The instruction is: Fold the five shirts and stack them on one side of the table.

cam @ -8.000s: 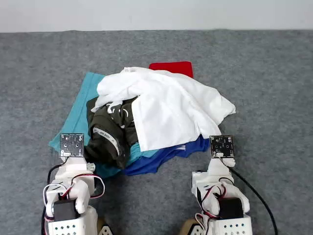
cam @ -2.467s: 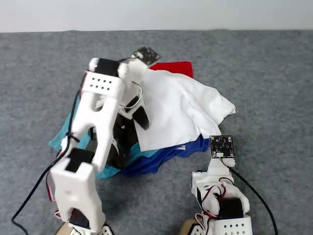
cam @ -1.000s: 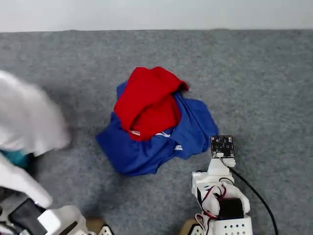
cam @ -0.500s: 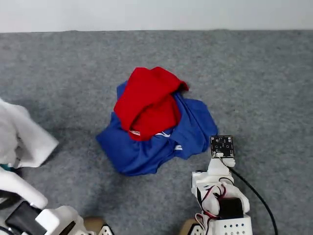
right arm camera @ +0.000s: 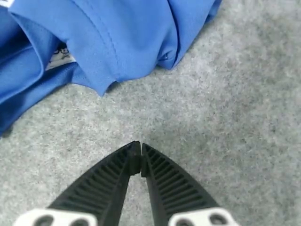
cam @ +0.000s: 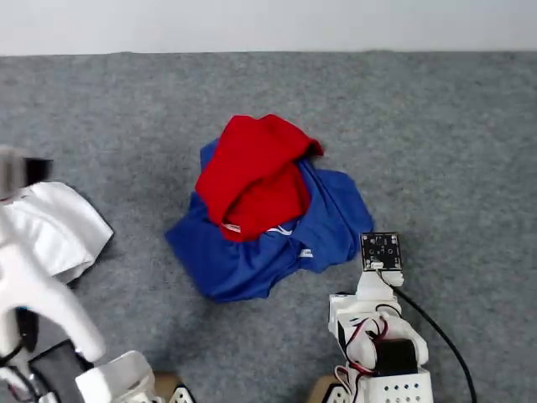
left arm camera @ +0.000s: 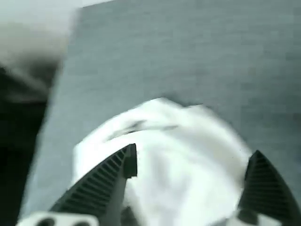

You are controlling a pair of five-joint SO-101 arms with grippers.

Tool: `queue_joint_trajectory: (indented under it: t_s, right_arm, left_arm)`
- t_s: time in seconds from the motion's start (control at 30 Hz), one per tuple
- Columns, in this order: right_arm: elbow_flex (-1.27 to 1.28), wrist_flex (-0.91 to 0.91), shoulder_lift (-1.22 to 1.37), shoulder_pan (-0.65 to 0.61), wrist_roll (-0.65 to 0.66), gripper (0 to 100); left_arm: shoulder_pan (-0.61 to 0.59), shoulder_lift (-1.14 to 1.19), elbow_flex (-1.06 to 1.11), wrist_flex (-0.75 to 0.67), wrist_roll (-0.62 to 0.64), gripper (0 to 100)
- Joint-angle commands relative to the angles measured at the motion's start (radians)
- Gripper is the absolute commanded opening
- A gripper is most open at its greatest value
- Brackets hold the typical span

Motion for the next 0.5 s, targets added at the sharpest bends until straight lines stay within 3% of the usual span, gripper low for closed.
queue_joint_trajectory:
  t_s: [0.0, 0.2, 0.47]
  right_arm:
    - [0.015, -0.002, -0.008, -0.005, -0.009, 0.9]
    - [0.015, -0.002, -0.008, -0.005, -0.009, 0.9]
    - [0.015, -0.002, -0.008, -0.005, -0.009, 0.9]
  left_arm:
    - [0.264, -0.026, 0.021, 0.071, 0.046, 35]
    - [0.574, -0.026, 0.197, 0.003, 0.118, 35]
    - [0.781, -0.018, 0.478, -0.288, 0.195, 35]
